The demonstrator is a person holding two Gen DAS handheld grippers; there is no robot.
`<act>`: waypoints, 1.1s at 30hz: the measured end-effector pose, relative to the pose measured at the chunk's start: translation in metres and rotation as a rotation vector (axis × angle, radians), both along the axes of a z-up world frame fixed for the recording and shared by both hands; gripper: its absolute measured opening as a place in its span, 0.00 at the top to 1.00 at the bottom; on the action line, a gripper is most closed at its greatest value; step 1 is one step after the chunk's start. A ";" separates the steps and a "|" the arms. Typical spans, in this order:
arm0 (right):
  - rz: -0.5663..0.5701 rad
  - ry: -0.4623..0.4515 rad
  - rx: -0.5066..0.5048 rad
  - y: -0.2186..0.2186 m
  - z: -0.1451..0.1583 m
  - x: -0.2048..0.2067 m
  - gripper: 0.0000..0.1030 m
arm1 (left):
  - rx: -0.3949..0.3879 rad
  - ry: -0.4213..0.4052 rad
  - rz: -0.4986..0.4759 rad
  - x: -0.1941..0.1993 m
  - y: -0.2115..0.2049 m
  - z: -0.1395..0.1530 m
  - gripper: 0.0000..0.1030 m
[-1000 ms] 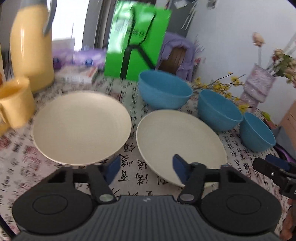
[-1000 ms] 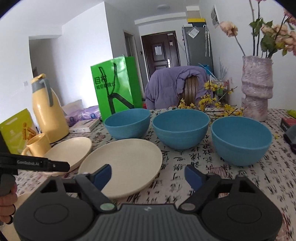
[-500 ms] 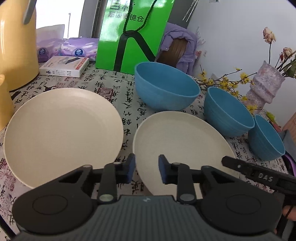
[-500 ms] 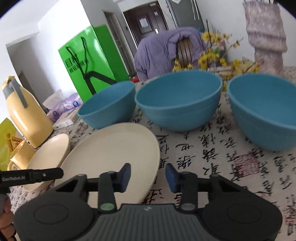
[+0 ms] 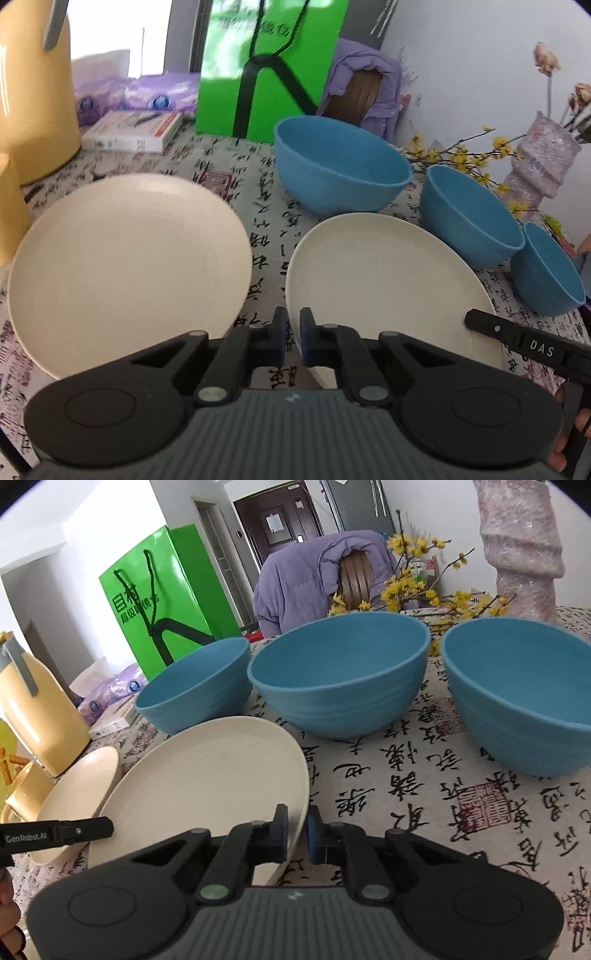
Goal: Organize plates and bowls
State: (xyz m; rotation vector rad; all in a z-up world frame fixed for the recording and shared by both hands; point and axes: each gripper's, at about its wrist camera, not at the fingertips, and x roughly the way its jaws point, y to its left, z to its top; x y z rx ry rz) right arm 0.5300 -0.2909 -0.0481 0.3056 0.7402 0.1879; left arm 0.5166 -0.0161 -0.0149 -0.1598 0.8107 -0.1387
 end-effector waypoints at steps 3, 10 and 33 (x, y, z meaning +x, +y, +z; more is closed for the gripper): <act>-0.002 -0.022 0.002 -0.003 0.009 -0.011 0.90 | 0.015 -0.037 -0.011 -0.013 -0.003 0.011 0.93; -0.017 -0.053 0.008 -0.004 0.032 -0.053 0.90 | 0.001 -0.072 -0.024 -0.050 0.001 0.031 0.93; 0.066 -0.150 0.059 0.045 0.080 -0.232 0.90 | 0.020 -0.280 0.098 -0.262 0.043 0.076 0.93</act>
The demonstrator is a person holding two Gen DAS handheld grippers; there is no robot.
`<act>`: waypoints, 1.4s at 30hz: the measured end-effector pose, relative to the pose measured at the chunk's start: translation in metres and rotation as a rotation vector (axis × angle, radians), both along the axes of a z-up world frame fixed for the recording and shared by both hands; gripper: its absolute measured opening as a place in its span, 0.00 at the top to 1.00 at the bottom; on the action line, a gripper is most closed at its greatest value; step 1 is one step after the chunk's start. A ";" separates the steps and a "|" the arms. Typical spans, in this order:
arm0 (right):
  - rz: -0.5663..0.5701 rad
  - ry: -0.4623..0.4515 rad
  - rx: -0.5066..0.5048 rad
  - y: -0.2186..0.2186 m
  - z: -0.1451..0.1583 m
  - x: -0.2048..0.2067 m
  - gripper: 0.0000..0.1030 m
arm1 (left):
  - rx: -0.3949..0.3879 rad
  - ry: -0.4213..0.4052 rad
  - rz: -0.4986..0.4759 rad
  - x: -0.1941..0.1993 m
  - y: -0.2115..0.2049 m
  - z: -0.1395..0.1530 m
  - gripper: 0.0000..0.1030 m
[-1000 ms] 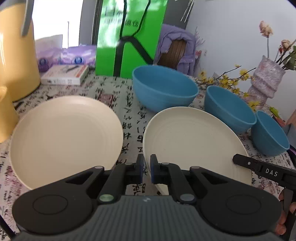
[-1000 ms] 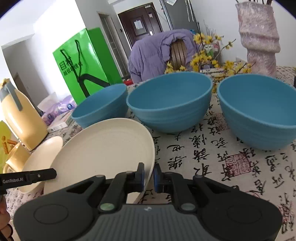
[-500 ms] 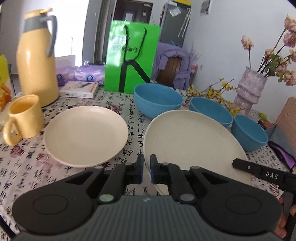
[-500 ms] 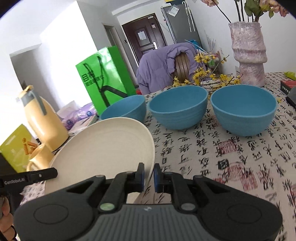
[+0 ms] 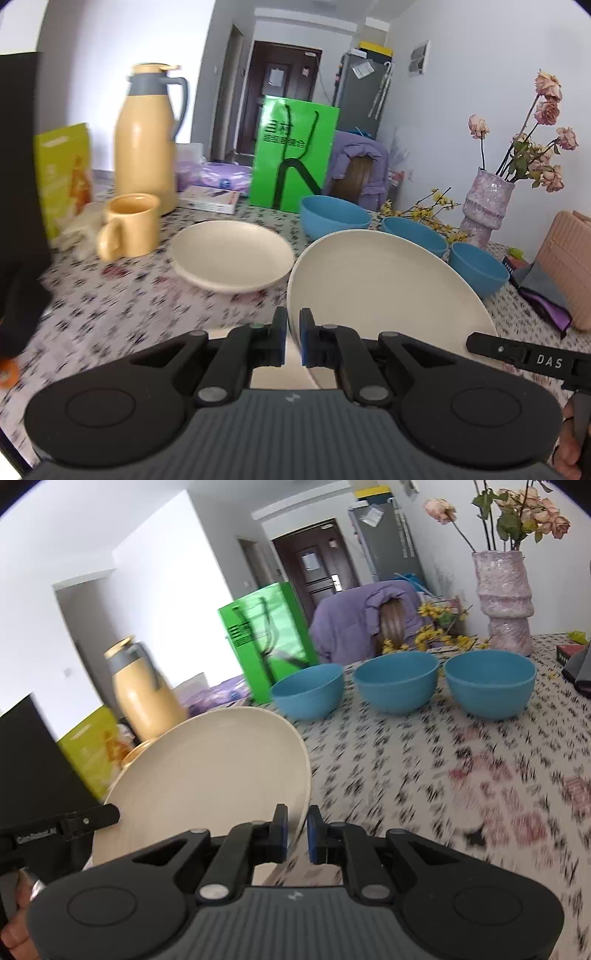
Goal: Organize plates and bowls
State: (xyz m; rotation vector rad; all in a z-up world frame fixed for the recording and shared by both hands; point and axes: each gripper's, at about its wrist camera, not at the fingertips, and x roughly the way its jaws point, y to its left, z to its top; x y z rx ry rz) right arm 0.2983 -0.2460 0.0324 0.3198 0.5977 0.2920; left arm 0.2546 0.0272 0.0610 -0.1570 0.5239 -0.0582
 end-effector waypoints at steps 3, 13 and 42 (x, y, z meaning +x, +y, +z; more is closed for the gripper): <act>0.023 -0.005 0.019 0.004 0.000 -0.033 0.90 | -0.020 0.016 0.017 -0.038 0.009 -0.007 0.93; 0.094 0.022 0.010 0.027 -0.023 -0.123 0.88 | 0.000 -0.012 0.087 -0.136 0.023 -0.025 0.93; 0.190 0.051 -0.008 0.079 -0.042 -0.108 0.88 | -0.039 0.083 0.178 -0.138 0.070 -0.054 0.93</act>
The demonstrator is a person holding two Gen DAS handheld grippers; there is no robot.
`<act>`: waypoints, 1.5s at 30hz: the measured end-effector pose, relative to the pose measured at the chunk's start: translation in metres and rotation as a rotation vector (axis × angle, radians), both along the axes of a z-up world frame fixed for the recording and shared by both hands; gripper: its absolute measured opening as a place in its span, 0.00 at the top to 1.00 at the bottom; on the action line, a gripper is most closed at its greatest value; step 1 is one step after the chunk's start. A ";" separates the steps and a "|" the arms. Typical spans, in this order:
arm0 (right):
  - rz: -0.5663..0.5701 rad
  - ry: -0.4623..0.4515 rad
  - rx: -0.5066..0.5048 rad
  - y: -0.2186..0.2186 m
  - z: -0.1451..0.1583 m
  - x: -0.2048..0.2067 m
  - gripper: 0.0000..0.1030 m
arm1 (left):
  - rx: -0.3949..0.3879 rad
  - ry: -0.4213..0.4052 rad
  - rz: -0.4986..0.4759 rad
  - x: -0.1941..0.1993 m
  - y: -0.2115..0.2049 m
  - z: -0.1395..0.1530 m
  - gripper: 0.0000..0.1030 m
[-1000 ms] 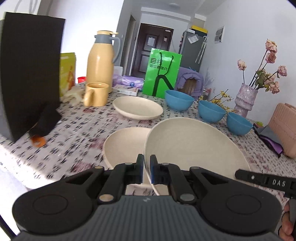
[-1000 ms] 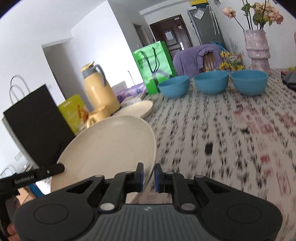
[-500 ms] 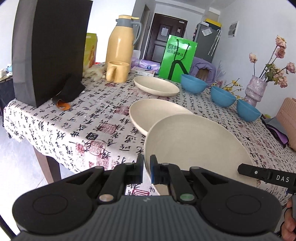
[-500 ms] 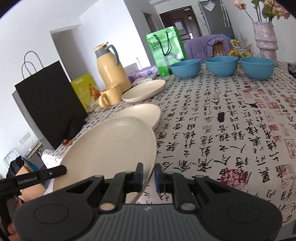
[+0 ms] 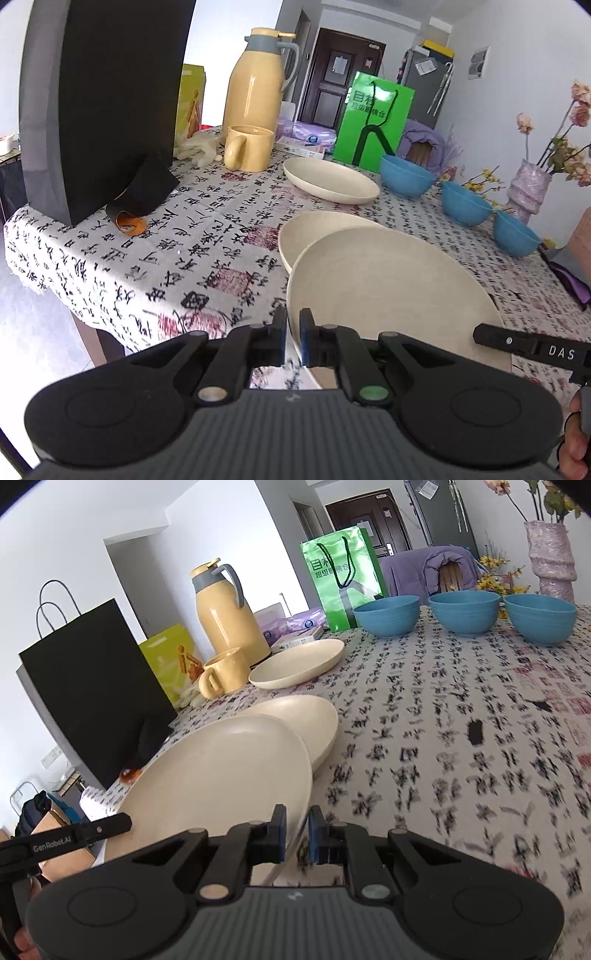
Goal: Organize plates and bowls
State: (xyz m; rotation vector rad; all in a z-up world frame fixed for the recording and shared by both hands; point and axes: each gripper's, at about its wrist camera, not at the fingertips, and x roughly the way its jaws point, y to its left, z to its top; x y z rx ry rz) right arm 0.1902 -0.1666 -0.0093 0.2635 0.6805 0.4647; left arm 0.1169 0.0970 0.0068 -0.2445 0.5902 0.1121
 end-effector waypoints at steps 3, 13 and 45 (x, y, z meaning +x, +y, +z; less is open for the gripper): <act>0.010 -0.020 -0.016 0.009 0.001 0.020 0.88 | -0.005 0.010 0.007 0.020 0.008 0.001 0.93; -0.030 -0.032 -0.058 0.033 0.002 0.088 0.88 | -0.012 0.002 -0.019 0.101 0.028 0.010 0.93; 0.006 -0.023 -0.202 0.042 0.008 0.093 0.65 | -0.013 0.034 -0.043 0.122 0.038 -0.011 0.91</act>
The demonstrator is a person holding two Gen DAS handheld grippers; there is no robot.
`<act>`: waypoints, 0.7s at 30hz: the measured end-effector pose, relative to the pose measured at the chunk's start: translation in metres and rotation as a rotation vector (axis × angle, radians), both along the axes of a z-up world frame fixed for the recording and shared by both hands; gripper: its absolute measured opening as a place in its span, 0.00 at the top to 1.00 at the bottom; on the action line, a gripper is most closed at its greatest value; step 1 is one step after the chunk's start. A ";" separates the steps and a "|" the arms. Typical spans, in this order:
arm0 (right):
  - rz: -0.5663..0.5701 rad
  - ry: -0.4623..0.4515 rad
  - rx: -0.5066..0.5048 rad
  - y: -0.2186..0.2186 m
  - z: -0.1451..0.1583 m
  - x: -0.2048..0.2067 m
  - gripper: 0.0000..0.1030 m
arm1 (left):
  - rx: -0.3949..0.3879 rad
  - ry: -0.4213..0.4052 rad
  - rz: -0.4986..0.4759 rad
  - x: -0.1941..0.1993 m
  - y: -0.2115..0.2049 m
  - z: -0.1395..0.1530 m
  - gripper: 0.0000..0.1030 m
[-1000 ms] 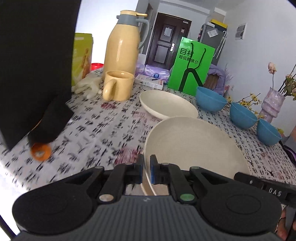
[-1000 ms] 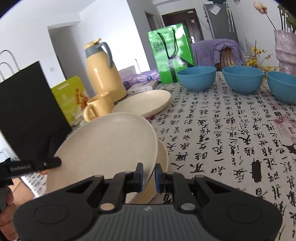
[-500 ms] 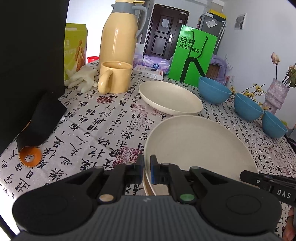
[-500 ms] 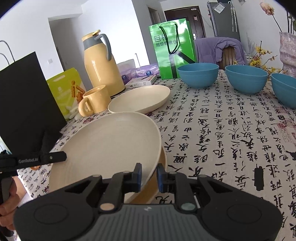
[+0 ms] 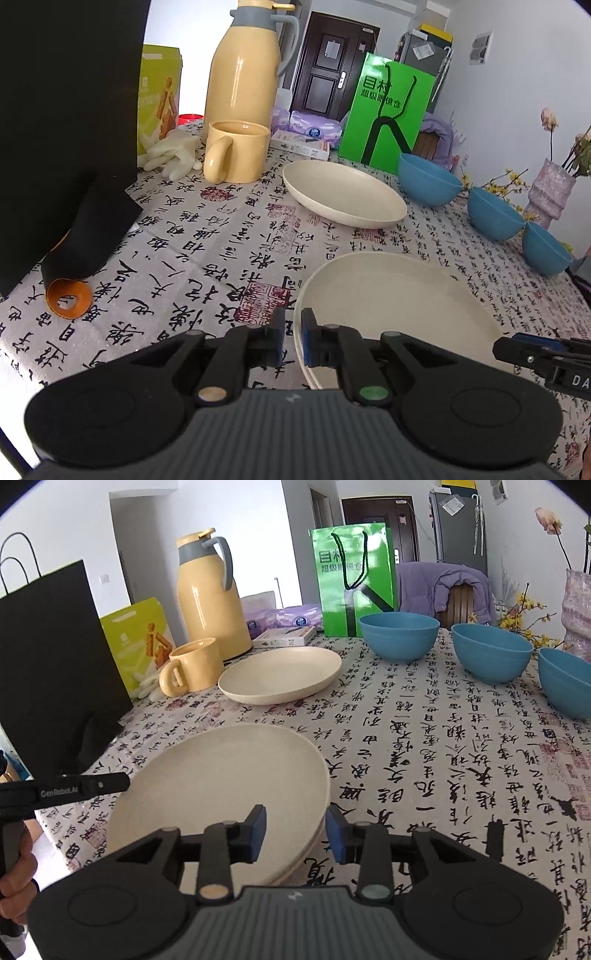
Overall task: Organize plates and bowls
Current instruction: 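Lower the cream plate onto the other plate and open both grippers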
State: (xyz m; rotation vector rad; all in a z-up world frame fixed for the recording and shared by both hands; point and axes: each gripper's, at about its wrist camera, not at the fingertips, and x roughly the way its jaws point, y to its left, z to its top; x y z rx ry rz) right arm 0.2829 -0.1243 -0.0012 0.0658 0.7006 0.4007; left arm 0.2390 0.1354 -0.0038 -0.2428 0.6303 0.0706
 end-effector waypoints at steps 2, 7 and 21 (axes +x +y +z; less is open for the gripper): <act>-0.006 -0.011 0.010 -0.007 0.005 -0.004 0.63 | -0.008 -0.012 0.006 -0.004 0.003 0.002 0.87; -0.006 -0.032 0.061 -0.021 0.008 -0.008 0.59 | -0.021 -0.047 0.006 -0.012 0.005 0.002 0.59; -0.029 -0.166 0.088 -0.038 0.020 -0.043 0.46 | 0.021 -0.149 -0.032 -0.053 -0.012 0.020 0.22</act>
